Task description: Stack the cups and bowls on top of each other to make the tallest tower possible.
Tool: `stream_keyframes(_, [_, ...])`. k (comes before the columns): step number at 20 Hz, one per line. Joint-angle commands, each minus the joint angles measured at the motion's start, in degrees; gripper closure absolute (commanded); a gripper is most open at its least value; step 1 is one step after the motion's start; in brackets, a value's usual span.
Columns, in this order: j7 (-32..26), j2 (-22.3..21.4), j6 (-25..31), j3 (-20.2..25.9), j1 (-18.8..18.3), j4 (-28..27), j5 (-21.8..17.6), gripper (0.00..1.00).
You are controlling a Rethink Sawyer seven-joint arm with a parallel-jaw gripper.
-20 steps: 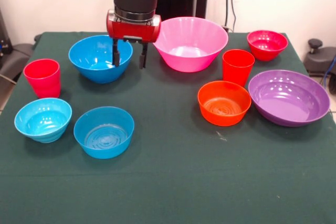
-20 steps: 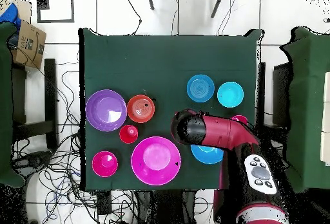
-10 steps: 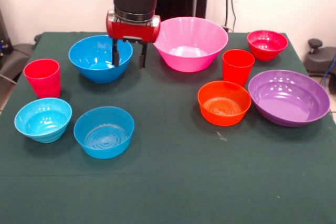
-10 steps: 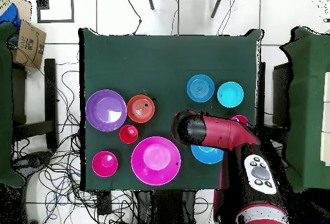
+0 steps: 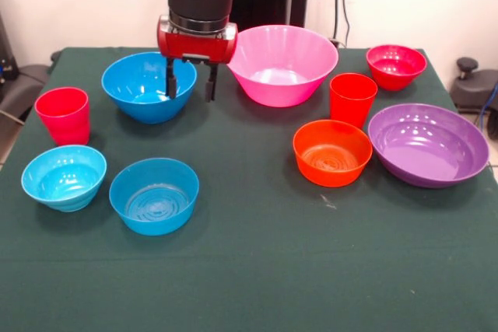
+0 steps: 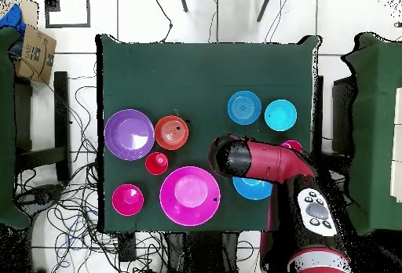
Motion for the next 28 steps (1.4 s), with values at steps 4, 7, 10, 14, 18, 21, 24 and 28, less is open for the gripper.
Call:
stream_keyframes(4, [0.38, 1.55, 5.71, 2.57, 1.40, -1.63, -3.20, 0.00])
stream_keyframes(7, [0.96, 0.96, 4.31, 3.10, 0.95, -0.89, -2.77, 0.00])
stream_keyframes(10, [1.33, 0.55, 4.17, 3.01, 1.15, -1.02, -2.55, 0.00])
stream_keyframes(14, [1.78, 0.47, 3.78, 2.85, 1.31, -1.37, -2.40, 0.00])
stream_keyframes(18, [1.69, 0.60, 4.17, 2.62, 1.58, -2.39, -2.44, 0.00])
stream_keyframes(21, [0.54, 1.40, 4.53, 3.10, 1.29, -4.08, -2.82, 0.00])
stream_keyframes(24, [-3.40, 1.68, 5.67, 4.53, 0.85, -6.45, -4.55, 0.00])
stream_keyframes(28, [-7.70, 1.71, 5.27, 7.06, -0.23, -7.96, -6.84, 0.00])
